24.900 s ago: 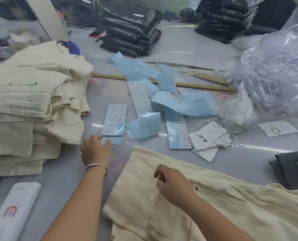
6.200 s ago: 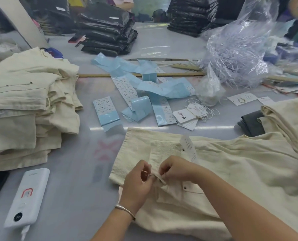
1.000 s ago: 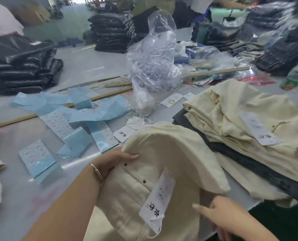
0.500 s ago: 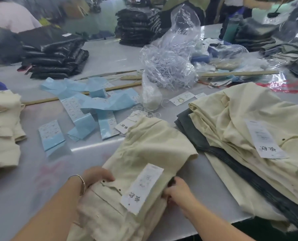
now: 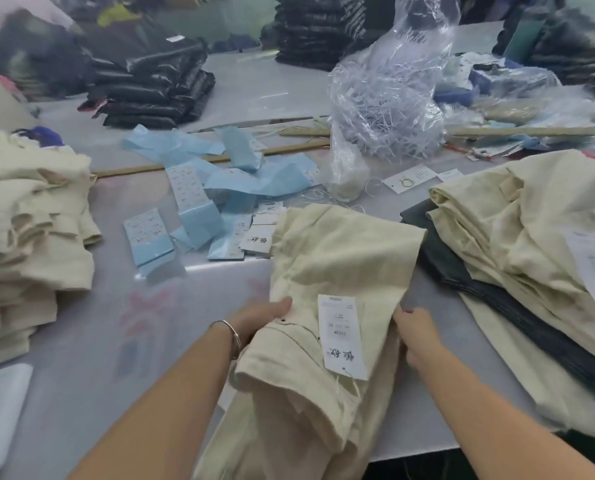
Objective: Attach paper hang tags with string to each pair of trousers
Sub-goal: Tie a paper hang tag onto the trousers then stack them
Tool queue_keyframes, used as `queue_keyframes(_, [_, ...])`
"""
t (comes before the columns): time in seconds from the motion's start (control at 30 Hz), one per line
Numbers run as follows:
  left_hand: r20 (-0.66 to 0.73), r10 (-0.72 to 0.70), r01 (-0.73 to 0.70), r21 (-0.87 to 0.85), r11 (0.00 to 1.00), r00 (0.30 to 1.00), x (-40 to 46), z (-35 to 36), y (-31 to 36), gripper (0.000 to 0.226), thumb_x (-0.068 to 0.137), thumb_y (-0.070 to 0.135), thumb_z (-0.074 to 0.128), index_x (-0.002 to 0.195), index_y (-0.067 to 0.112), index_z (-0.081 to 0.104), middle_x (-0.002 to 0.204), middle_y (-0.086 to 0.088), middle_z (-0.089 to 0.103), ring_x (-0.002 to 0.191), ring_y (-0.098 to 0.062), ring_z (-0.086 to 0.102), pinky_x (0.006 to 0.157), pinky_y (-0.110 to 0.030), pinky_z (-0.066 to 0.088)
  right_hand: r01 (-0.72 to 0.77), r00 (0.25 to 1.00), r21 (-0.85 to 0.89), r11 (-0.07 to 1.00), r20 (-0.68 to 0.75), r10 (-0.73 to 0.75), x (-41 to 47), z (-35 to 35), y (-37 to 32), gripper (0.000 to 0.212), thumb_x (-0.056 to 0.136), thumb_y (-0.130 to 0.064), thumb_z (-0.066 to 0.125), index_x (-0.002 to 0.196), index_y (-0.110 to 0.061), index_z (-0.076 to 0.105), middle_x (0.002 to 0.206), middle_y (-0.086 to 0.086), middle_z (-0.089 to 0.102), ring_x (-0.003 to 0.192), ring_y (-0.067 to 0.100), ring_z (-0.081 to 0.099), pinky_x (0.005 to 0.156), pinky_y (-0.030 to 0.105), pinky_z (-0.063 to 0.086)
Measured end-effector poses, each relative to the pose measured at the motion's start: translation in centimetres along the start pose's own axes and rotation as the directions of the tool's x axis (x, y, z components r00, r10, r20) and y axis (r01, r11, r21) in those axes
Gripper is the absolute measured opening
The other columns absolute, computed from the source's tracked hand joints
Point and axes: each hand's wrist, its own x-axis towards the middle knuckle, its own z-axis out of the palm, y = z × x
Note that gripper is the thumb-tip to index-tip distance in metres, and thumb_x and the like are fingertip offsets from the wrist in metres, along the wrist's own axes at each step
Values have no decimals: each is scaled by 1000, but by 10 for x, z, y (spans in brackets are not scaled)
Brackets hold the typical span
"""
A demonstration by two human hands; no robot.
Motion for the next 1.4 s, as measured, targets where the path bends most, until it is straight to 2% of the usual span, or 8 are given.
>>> queue_keyframes(0.13, [52, 64, -76, 278, 958, 997, 3, -6, -13, 50, 79, 53, 72, 116, 19, 67, 114, 0, 70, 103, -20, 66, 98, -34, 49, 10, 999, 319, 948, -46, 5, 9, -8, -30, 20, 98, -19, 54, 110, -3, 58, 92, 15, 62, 81, 26, 58, 71, 34, 47])
queue_keyframes(0.33, [-63, 205, -138, 546, 826, 977, 5, 11, -10, 62, 78, 52, 73, 131, 25, 57, 138, -9, 45, 123, -29, 51, 108, -35, 39, -262, 834, 302, 916, 548, 58, -40, -13, -14, 69, 79, -70, 59, 124, -19, 63, 121, 6, 68, 116, 22, 62, 102, 45, 43])
queue_keyframes(0.47, [101, 77, -71, -66, 995, 992, 0, 14, -11, 39, 82, 33, 73, 114, 10, 69, 107, -13, 73, 95, -30, 71, 92, -44, 55, 37, 874, 93, 995, 479, -77, -61, -17, -12, 68, 66, -34, 86, 126, -14, 60, 113, 3, 71, 110, 23, 65, 104, 48, 43])
queue_keyframes(0.57, [178, 125, -51, -374, 926, 976, -5, 9, -8, 41, 84, 30, 70, 117, 6, 69, 114, -21, 69, 107, -38, 65, 98, -50, 50, 156, 894, 23, 987, 421, -151, -68, -25, -32, 51, 76, 11, 68, 120, -13, 59, 96, 1, 75, 89, 20, 72, 77, 34, 57])
queue_keyframes(0.77, [159, 377, -193, -645, 739, 913, -34, 30, 33, 29, 73, 11, 65, 97, -4, 72, 89, -20, 73, 76, -31, 73, 64, -36, 60, 199, 763, 287, 937, 554, -332, -78, -89, -109, 57, 68, 16, 67, 118, -9, 60, 106, 16, 72, 93, 31, 70, 69, 34, 58])
queue_keyframes(1.07, [257, 711, -624, -349, 700, 654, -130, 163, 220, 29, 69, 9, 73, 98, 7, 73, 97, -12, 72, 82, -24, 71, 72, -37, 61, 533, 845, -170, 829, 153, -512, -98, -279, -215, 41, 79, 11, 48, 107, -17, 59, 95, 15, 66, 84, 30, 66, 68, 38, 56])
queue_keyframes(1.27, [421, 835, -795, -335, 506, 354, -201, 269, 309, 48, 69, 9, 71, 116, 5, 65, 110, -11, 72, 98, -26, 70, 74, -33, 58, 387, 654, -740, 550, -200, -730, -133, -415, -271, 54, 95, -7, 40, 148, -14, 34, 133, 15, 53, 116, 34, 51, 104, 43, 38])
queue_keyframes(1.4, [232, 950, -922, -276, 270, 209, -199, 309, 313, 29, 69, 12, 82, 96, 20, 75, 99, 3, 76, 93, -11, 72, 71, -20, 56, 489, 474, -734, 472, -231, -850, -131, -466, -299, 45, 89, -6, 47, 133, -12, 44, 85, 1, 53, 74, 17, 49, 66, 26, 37])
